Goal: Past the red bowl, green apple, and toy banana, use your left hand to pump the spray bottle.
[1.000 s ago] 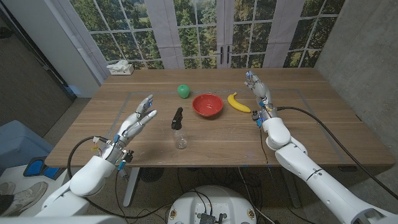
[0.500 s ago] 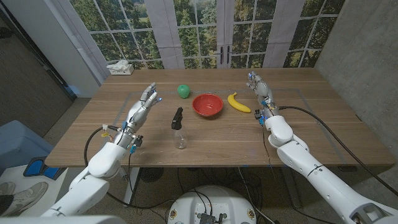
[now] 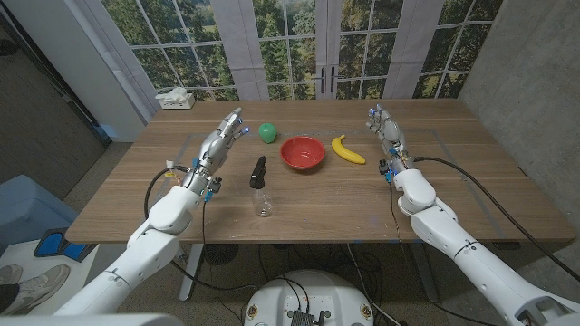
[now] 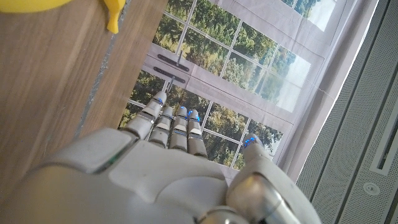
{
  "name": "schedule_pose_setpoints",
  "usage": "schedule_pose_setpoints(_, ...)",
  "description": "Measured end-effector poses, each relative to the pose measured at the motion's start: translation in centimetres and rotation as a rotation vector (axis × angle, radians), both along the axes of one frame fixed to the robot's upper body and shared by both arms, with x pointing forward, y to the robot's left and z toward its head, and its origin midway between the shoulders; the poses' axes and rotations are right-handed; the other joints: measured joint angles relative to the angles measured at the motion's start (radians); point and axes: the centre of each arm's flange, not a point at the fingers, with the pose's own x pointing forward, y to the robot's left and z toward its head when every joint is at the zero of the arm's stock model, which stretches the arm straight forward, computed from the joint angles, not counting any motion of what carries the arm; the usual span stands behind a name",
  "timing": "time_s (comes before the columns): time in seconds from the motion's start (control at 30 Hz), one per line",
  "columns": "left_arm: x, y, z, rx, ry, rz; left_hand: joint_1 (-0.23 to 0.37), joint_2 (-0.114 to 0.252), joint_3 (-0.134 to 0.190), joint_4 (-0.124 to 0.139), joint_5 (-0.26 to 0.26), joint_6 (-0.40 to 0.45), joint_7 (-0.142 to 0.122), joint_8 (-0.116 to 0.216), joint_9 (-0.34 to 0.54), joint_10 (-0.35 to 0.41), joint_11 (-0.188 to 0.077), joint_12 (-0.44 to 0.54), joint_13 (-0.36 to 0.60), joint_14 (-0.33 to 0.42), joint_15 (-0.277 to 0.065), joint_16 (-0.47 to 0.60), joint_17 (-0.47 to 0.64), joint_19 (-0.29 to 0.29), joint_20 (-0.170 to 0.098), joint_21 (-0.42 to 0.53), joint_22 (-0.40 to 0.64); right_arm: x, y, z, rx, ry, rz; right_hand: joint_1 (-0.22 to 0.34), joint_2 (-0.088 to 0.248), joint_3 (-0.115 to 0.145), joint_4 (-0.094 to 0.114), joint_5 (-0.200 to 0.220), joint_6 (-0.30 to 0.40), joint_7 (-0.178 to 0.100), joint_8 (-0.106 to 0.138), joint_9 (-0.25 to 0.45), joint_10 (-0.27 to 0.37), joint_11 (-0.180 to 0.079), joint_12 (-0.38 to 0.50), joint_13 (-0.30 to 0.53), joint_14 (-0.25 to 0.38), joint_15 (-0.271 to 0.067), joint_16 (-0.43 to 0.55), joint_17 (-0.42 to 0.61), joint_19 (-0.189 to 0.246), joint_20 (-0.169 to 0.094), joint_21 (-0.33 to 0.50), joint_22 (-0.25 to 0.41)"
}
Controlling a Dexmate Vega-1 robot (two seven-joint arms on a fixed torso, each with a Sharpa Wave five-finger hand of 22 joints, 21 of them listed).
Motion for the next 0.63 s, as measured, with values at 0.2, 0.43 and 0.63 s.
schedule_pose_setpoints(0.2,0.6,-0.2,0.4,-0.023,0.011,-0.023,0.000,0.000,0.140,0.035,0.019,0.014,0.009,-0.026,0.000,0.013,0.013,-0.010,0.000,0.000,0.000,-0.006,0.000,0.010,0.000,-0.026,0.000,-0.5,-0.6,-0.5,0.007,0.004,-0.002,-0.011,-0.011,-0.008,0.000,0.000,0.000,0.000,0.000,0.000,-0.006,0.005,0.000,0.000,0.000,0.000,0.000,-0.005,0.000,0.000,0.000,0.000)
schedule_pose_setpoints(0.43,2.3,-0.3,1.1,-0.074,0.017,-0.045,0.041,0.010,0.395,0.014,-0.027,0.041,0.005,-0.041,0.000,0.026,0.004,-0.021,0.000,0.000,0.000,-0.016,-0.003,0.010,0.000,-0.070,-0.005,-1.4,-1.0,-1.1,0.039,-0.001,0.001,-0.020,-0.020,-0.017,0.003,0.000,-0.004,0.004,0.000,0.000,-0.006,0.005,0.000,0.000,0.000,0.000,0.000,-0.005,0.000,0.000,0.000,0.000)
schedule_pose_setpoints(0.63,3.3,0.1,1.2,-0.123,0.026,-0.051,0.044,0.014,0.454,0.011,-0.045,0.046,0.000,-0.041,0.000,0.028,-0.005,-0.024,0.000,0.000,0.000,-0.016,0.000,0.010,0.000,-0.077,-0.005,-2.4,-1.0,-2.0,0.058,-0.005,-0.014,-0.021,-0.019,-0.023,0.005,0.000,-0.004,0.004,0.000,0.000,-0.005,0.005,0.000,0.000,0.000,0.000,0.000,-0.005,0.000,0.000,0.000,0.000)
